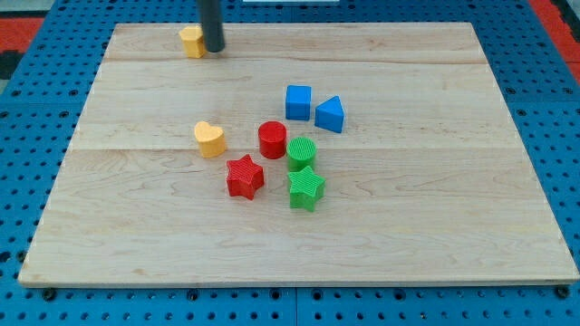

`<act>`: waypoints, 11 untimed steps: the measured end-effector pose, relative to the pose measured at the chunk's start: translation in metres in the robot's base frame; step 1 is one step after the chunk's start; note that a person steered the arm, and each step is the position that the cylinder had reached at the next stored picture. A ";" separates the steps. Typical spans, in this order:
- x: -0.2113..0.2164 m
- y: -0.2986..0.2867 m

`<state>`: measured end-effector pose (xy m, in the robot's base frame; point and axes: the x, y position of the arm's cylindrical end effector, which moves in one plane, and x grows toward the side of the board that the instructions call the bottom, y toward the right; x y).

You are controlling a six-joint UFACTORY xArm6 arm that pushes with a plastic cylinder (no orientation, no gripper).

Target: Move the blue cube closer to the yellow hexagon

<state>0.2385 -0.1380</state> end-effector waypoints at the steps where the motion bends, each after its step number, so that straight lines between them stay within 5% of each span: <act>1: -0.008 -0.035; 3: 0.018 0.199; 4: 0.099 0.275; 5: 0.151 0.270; 7: 0.167 0.237; 11: 0.087 0.080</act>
